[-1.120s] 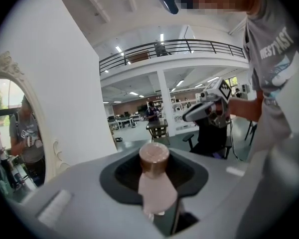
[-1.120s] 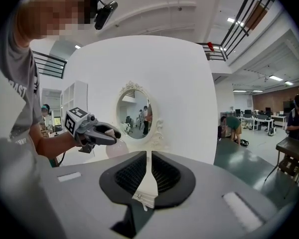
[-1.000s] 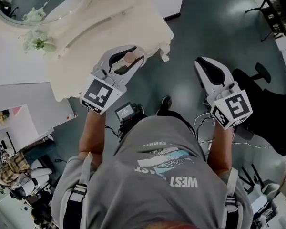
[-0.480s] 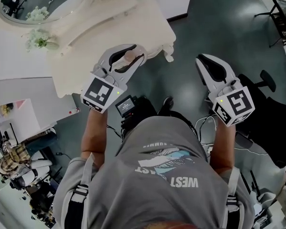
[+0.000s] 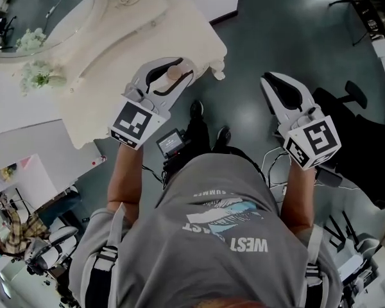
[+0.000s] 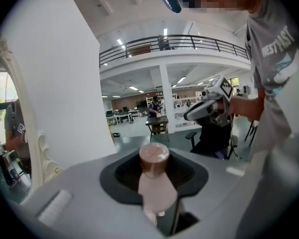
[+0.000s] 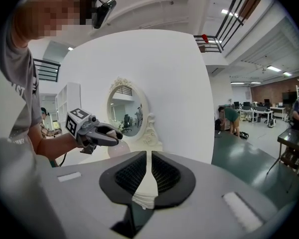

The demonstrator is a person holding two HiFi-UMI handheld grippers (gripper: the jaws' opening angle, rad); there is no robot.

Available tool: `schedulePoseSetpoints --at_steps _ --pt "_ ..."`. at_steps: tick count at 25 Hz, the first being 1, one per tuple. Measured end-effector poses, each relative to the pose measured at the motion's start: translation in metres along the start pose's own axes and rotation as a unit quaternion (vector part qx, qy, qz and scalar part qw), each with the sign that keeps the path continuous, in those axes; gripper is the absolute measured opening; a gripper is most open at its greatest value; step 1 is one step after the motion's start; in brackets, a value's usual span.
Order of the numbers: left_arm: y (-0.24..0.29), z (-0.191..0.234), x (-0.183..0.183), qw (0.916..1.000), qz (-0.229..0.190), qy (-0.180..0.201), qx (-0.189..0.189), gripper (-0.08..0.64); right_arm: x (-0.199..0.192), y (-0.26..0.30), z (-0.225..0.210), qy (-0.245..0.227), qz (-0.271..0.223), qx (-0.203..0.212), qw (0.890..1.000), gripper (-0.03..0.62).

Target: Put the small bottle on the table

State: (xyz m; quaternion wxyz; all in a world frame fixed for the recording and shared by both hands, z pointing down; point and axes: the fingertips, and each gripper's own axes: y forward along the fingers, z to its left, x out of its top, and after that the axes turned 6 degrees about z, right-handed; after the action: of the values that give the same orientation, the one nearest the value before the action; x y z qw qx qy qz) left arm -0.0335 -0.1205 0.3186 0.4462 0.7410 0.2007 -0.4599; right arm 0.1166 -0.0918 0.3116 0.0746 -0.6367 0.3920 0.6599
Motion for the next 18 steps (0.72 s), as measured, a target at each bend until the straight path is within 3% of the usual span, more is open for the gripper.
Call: schedulePoseSetpoints --at_steps 11,18 --pt "0.036 0.049 -0.010 0.9989 -0.003 0.013 -0.045 0.120 0.005 0.042 -0.019 0.025 0.016 -0.034 0.999 0.035" --pt "0.058 0.076 -0.020 0.9984 0.001 0.014 -0.054 0.120 0.001 0.067 -0.033 0.040 0.030 -0.042 0.998 0.035"
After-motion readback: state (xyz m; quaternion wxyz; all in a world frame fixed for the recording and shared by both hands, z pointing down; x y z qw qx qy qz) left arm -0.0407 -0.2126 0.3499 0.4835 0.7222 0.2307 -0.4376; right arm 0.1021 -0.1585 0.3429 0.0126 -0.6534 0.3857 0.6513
